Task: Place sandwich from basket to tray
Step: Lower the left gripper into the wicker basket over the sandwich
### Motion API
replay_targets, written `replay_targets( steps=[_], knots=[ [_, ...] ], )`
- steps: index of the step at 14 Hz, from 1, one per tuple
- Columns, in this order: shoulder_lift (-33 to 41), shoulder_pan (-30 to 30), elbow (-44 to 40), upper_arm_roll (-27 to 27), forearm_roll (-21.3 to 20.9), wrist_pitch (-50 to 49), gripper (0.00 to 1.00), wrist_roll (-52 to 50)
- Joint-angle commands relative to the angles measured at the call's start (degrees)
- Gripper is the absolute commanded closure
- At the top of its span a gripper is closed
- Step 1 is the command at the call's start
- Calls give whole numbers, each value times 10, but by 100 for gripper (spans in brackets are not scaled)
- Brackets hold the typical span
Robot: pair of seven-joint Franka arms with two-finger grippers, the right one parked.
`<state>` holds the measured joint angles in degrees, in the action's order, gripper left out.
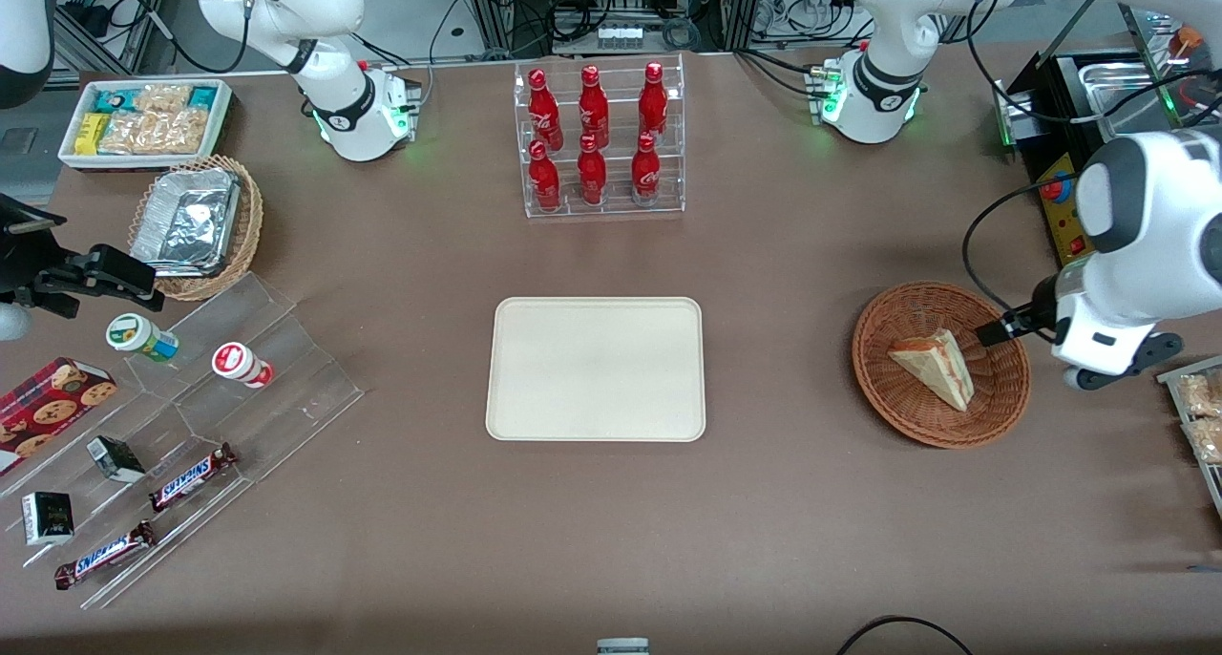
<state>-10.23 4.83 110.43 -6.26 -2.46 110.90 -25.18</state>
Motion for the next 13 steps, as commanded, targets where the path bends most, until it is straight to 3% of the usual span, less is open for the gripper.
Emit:
replay_targets(
  steps=[1, 5, 13],
  knots=[
    [10, -2, 60, 0, 2, 69, 0, -49],
    [-52, -2, 73, 0, 61, 163, 0, -127],
    [-118, -12, 79, 0, 104, 218, 4, -155]
  ],
)
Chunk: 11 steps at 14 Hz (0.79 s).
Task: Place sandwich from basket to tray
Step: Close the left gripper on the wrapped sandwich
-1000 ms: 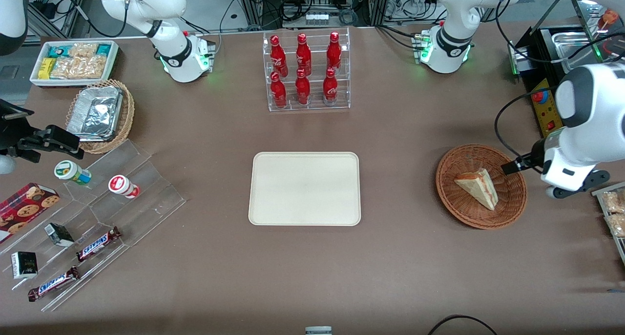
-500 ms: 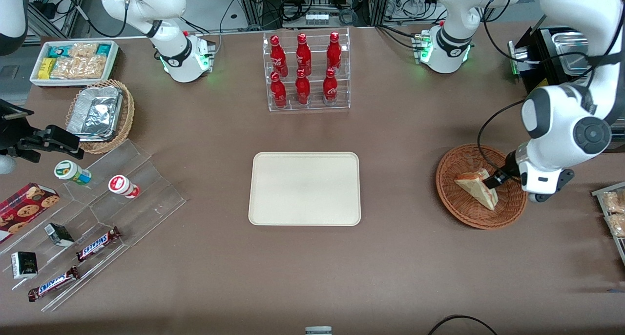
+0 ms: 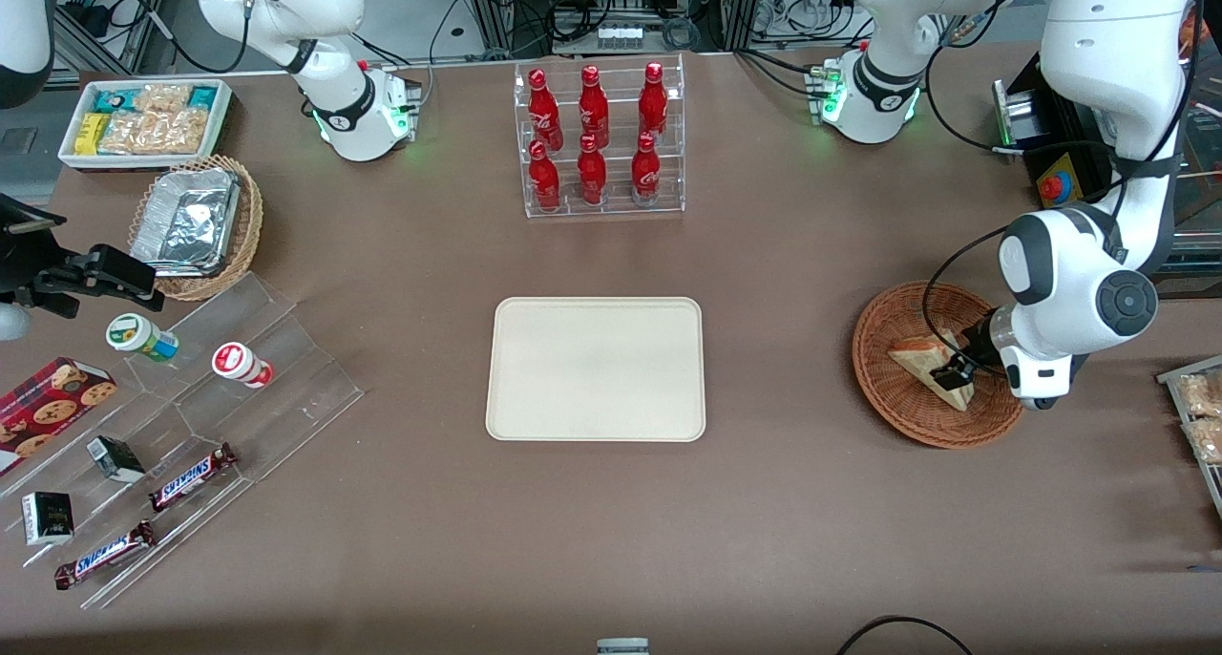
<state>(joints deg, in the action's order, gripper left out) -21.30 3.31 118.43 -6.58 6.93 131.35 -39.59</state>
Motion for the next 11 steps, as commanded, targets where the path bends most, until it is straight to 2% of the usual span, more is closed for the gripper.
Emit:
replay_targets(
  steps=[1, 2, 4, 6, 8, 9, 10, 11],
  knots=[
    [-7, 4, 0, 3, 8, 14, 6, -9],
    [-6, 5, 1, 4, 6, 12, 11, -7],
    [-6, 22, 1, 5, 1, 8, 38, -3],
    [-3, 24, -2, 5, -2, 1, 54, 0],
    [8, 25, -12, 5, -12, -26, 63, 1],
    [17, 29, -23, 8, -32, -51, 65, 12],
    [23, 40, -44, 8, -52, -85, 65, 40],
    [23, 50, -78, 8, -55, -126, 65, 68]
  ],
)
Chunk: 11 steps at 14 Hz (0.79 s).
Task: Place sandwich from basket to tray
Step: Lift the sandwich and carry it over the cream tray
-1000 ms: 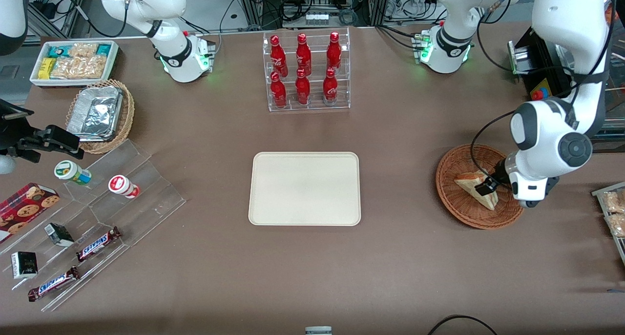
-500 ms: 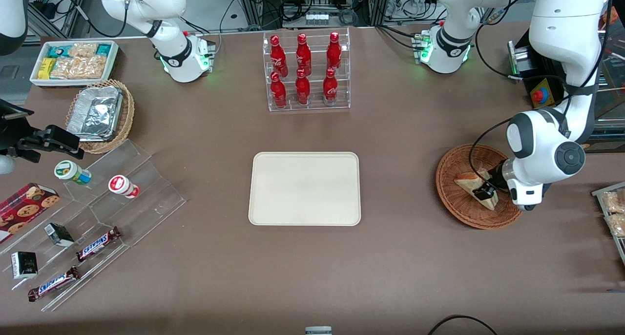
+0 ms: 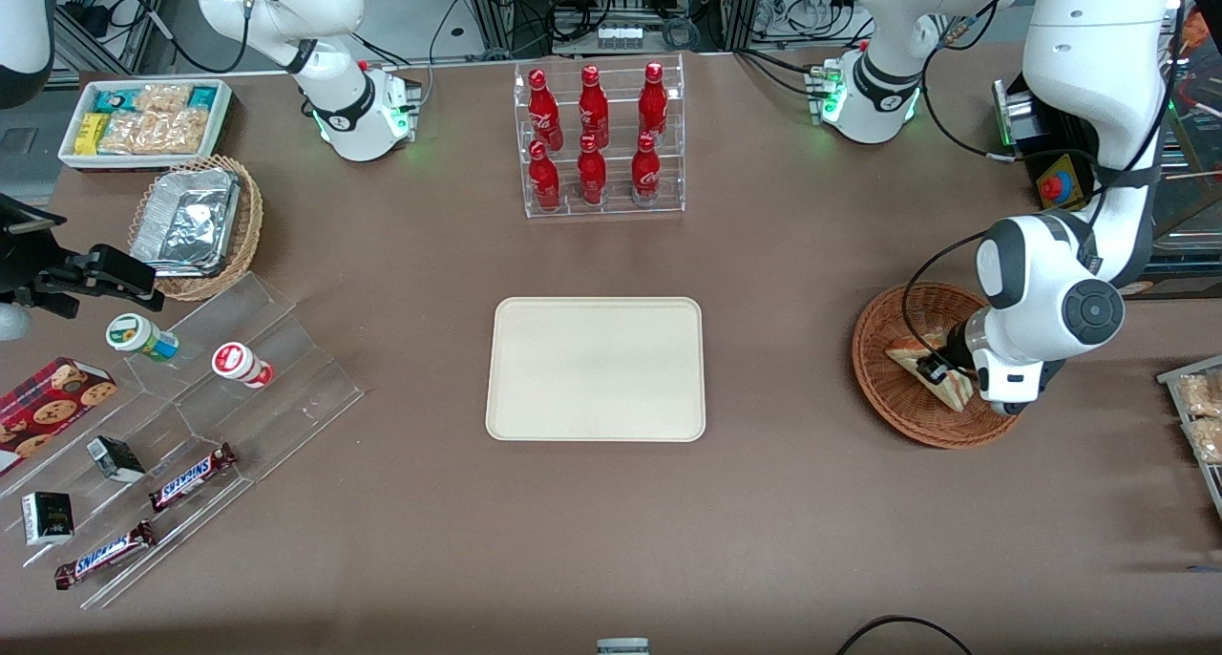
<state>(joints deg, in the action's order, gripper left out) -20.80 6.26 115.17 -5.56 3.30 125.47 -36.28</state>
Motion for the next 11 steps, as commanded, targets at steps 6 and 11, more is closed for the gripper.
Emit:
replay_targets(
  steps=[6, 11],
  knots=[
    [11, 128, -146, 3, -9, -150, 75, 66],
    [-41, 213, -201, 37, -4, -144, 75, 67]
  ],
)
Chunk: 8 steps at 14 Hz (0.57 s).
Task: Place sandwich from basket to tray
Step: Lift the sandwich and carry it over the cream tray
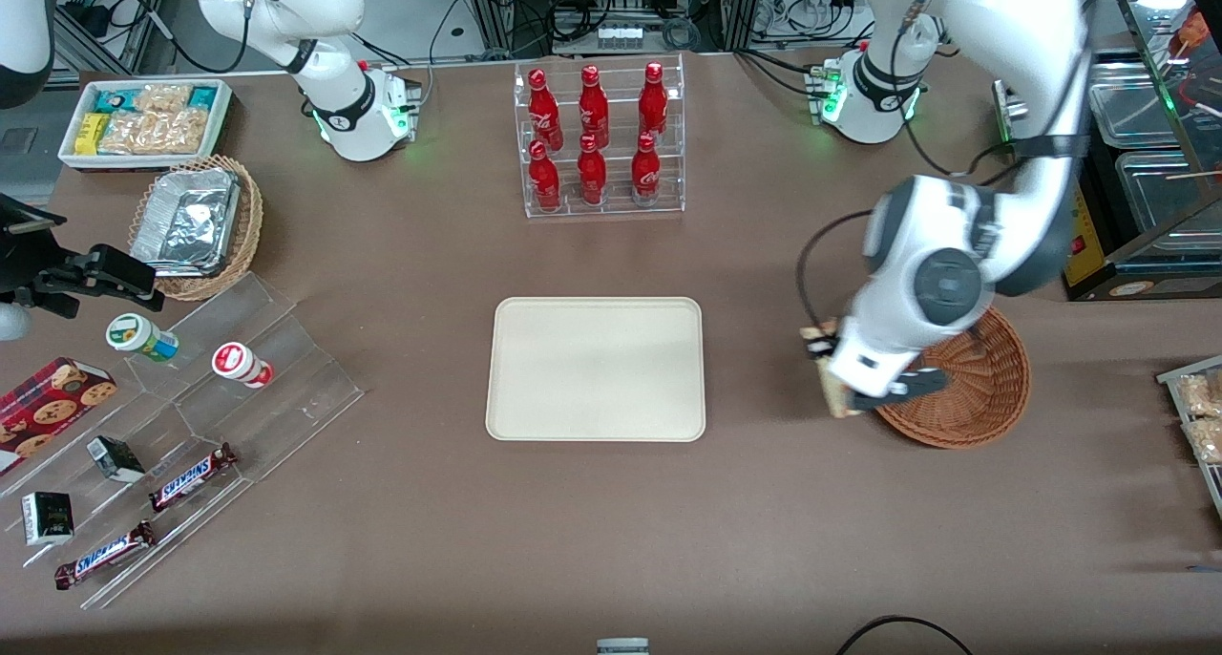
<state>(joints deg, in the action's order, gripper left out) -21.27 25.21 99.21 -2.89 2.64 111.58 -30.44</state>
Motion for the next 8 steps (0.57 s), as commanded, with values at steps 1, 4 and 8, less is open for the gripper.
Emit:
replay_targets(
  steps=[1, 4, 8],
  knots=[
    [-57, 34, -59, 25, 4, 3, 74, 8],
    [-111, 55, -93, 74, 4, 36, 74, -3],
    [-162, 92, -100, 76, 3, 116, 74, -46]
  ],
)
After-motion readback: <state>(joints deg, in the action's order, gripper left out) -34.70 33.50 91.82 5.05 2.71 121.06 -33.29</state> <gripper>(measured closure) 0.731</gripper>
